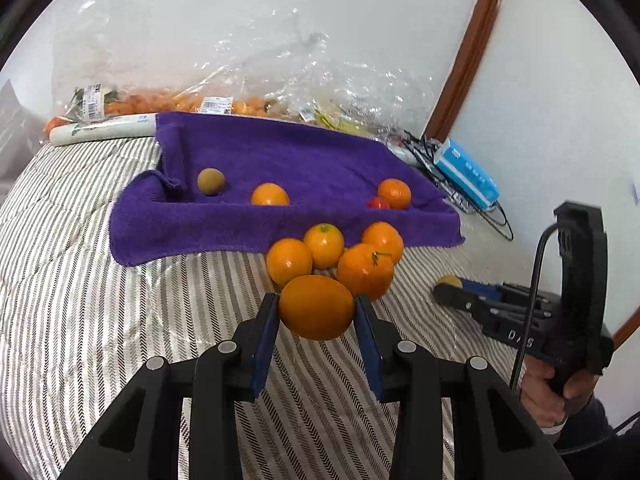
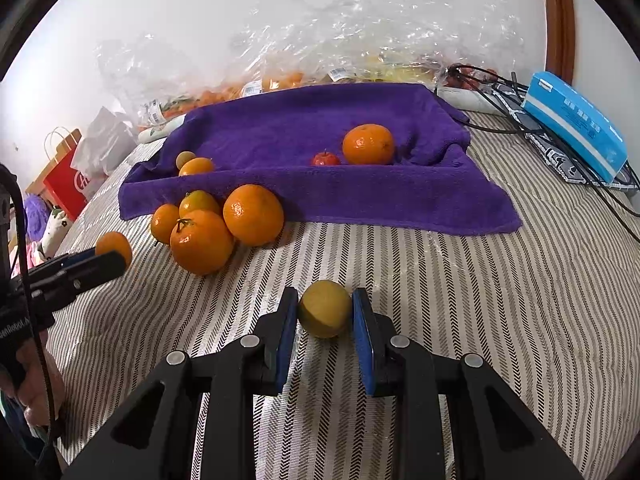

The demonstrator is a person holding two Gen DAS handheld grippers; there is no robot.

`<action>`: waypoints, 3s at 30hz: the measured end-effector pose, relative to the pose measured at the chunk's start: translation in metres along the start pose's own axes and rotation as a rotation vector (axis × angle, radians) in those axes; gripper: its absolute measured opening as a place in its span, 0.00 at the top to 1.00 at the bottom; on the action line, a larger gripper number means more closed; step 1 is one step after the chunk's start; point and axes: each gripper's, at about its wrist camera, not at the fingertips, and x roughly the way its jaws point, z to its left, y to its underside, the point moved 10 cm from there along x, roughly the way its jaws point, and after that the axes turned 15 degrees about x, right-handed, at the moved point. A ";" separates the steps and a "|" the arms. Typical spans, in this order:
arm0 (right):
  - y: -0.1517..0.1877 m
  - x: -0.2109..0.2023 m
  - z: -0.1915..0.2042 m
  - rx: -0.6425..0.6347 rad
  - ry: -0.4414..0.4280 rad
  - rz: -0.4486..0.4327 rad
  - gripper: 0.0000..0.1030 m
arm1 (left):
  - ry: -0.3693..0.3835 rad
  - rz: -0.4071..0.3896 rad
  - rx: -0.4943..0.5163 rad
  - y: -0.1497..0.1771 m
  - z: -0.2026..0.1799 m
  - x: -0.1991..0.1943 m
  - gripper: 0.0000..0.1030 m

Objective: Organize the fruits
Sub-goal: 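Lift and carry the orange and yellow fruit over the purple towel, then lower both fruits onto the towel and open both grippers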

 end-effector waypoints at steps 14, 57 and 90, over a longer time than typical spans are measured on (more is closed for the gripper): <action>-0.011 -0.010 0.014 -0.049 -0.021 -0.035 0.73 | -0.060 -0.036 -0.046 -0.012 0.019 -0.007 0.65; -0.163 0.061 -0.023 0.075 0.029 -0.210 0.73 | -0.276 -0.101 -0.249 -0.081 0.112 0.052 0.65; -0.151 0.076 -0.023 0.078 0.031 -0.153 0.73 | -0.313 -0.013 -0.186 -0.070 0.102 0.072 0.65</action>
